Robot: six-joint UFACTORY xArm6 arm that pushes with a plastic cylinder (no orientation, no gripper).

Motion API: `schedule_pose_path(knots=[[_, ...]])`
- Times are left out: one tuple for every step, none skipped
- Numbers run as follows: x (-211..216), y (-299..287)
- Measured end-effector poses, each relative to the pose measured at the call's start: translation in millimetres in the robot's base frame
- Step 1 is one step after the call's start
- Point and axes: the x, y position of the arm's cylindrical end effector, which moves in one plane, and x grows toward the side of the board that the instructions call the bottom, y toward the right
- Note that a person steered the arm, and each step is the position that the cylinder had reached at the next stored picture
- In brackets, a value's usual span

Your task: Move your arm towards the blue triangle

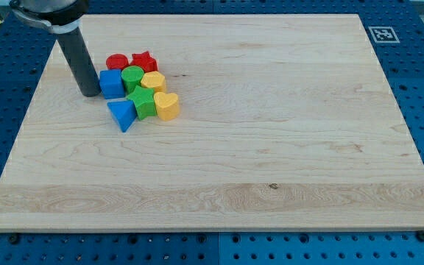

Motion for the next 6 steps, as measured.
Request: schedule_pose_path(knots=[[-2, 0], [-2, 0], [31, -3], [80, -3], [100, -2], [107, 6]])
